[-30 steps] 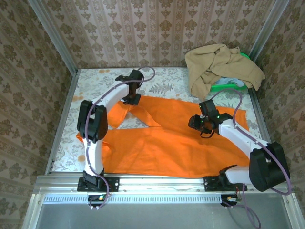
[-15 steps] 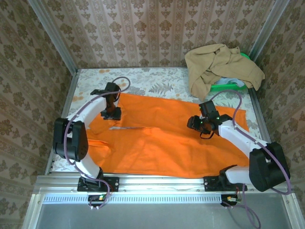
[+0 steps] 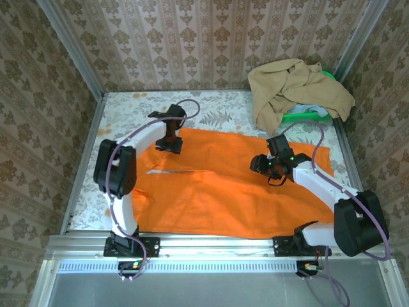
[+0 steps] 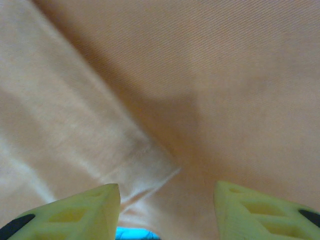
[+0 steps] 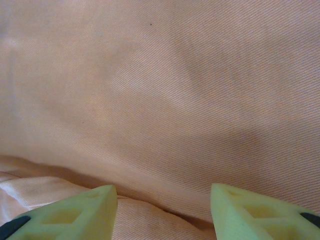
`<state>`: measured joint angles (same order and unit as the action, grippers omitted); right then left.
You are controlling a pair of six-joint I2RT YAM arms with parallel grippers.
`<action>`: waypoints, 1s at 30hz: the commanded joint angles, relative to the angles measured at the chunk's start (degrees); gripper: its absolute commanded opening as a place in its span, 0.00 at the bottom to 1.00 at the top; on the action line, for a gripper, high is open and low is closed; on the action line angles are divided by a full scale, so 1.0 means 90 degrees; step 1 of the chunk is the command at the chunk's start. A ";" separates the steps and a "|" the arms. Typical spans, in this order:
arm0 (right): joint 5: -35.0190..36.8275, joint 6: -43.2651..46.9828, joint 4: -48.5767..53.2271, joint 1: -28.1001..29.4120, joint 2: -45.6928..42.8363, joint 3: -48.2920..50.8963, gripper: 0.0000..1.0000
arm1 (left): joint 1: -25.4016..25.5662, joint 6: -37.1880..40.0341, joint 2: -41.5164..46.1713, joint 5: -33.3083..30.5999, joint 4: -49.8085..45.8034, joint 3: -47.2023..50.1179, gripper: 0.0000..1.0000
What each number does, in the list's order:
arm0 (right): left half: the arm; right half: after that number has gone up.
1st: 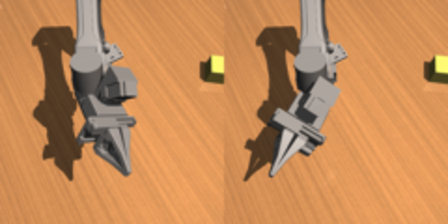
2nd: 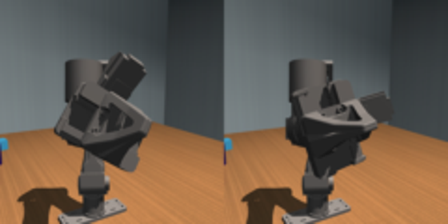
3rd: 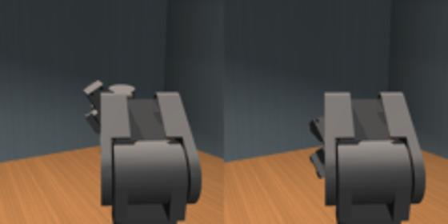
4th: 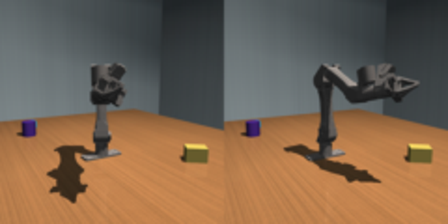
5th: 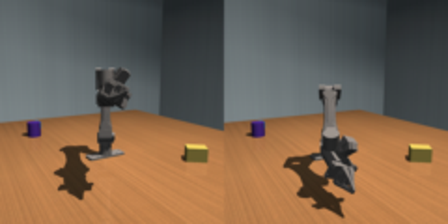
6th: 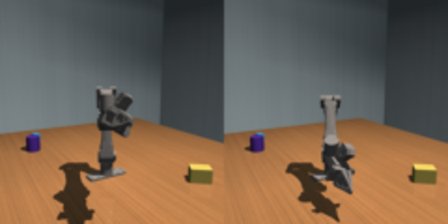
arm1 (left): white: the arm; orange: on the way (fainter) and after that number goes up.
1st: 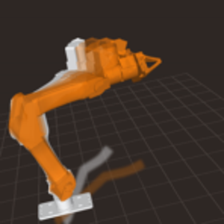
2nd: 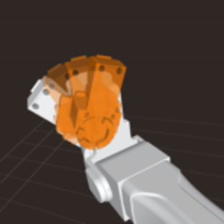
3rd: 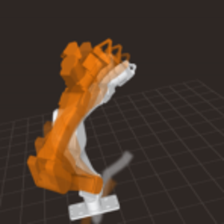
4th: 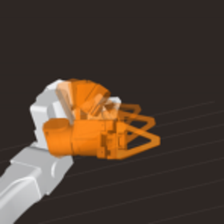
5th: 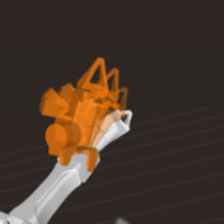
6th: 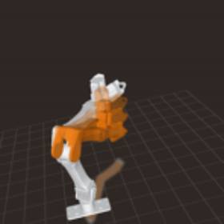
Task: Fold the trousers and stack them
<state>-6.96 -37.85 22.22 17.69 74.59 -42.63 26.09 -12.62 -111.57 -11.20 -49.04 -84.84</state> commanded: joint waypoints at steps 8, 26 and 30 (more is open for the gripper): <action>-0.0008 0.0067 -0.0167 0.0035 -0.0018 0.0138 0.55 | -0.0029 0.0033 -0.0352 -0.1300 -0.0346 -0.0319 0.22; -0.0183 0.0034 -0.0278 0.0068 0.0013 0.0196 0.54 | -0.1001 0.0653 0.0771 -0.1887 -0.0775 -0.0864 0.00; -0.0239 0.0034 -0.0322 0.0074 0.0047 0.0189 0.54 | -0.2014 0.1122 0.0575 -0.1852 -0.0762 -0.1881 0.00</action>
<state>-8.23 -37.67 20.69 17.96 75.07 -41.71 13.37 -6.90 -107.81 -25.32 -54.78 -95.68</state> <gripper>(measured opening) 0.542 0.064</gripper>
